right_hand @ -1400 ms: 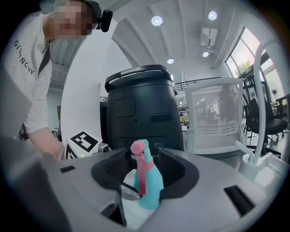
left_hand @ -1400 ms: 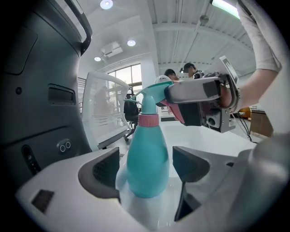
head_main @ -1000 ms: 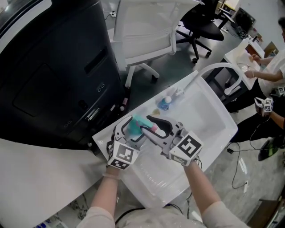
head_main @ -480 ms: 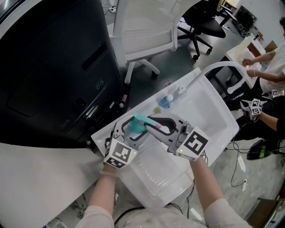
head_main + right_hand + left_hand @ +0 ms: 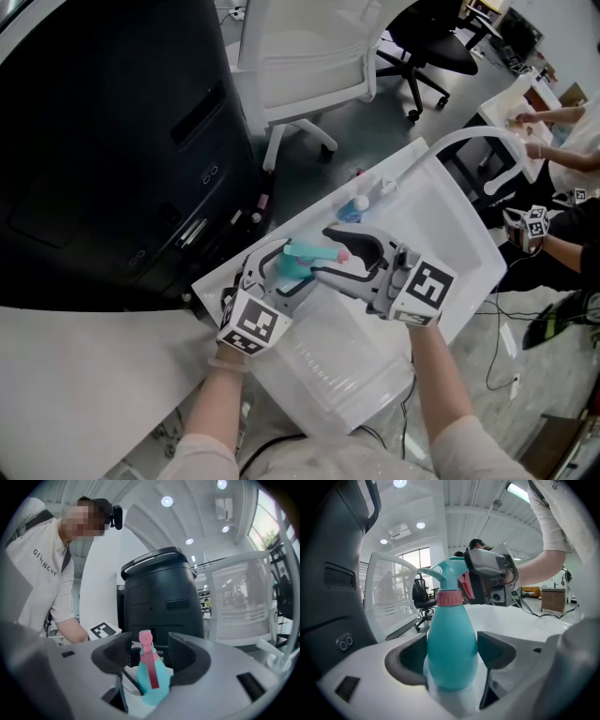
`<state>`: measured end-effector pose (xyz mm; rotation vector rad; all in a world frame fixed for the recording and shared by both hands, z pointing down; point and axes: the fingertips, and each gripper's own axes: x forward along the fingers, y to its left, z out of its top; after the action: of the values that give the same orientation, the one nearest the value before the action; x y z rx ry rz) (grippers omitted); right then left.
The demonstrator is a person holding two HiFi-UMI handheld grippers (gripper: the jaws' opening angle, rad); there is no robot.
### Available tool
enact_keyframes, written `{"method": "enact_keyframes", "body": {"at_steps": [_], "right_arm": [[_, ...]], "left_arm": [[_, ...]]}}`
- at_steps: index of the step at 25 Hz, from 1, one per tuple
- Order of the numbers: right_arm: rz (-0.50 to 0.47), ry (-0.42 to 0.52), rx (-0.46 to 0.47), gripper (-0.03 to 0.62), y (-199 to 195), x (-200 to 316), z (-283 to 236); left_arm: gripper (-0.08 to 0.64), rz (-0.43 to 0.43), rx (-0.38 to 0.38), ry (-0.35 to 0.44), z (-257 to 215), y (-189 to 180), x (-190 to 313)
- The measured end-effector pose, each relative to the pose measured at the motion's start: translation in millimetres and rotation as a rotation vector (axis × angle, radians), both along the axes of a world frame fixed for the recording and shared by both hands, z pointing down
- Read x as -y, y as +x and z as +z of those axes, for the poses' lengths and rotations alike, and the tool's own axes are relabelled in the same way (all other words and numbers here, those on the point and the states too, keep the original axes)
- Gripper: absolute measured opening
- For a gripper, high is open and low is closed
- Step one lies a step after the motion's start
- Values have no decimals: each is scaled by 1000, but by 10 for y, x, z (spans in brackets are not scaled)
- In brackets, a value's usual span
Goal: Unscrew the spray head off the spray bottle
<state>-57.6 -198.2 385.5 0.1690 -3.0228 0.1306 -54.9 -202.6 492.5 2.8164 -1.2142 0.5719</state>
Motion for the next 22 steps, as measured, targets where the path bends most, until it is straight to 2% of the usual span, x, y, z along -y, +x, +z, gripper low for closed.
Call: {"method": "enact_keyframes", "body": {"at_steps": [1,3,5,7,9,13,16,22], "right_arm": [[67,1,25,256,78,19,-23],[197,10,84,256,280,10,-94],[255,-10,147,236,444,-113,-177],[225,-62,184,187,479,-311,-208],[185,-105,173,179,408,-429,-160],[224,-130,129,219,267,-338,-46],[257,-127,136,235,229,-246,-70],[228,-174,178,318,94,-151,-123]], "left_arm": [[337,-3,-2,-1,2,1,1],[338,-7,-4,-1,4,5,0],[338,-8,-3,-2,-2,8,0],[337,-9,-1,-2,2,4,2],[337,-12,-1,-2,3,0,2],[337,-20,-3,-1,-12,3,-2],[337,-22,-13,2,-37,14,4],[337,-20,-9,8,-40,5,-2]]}}
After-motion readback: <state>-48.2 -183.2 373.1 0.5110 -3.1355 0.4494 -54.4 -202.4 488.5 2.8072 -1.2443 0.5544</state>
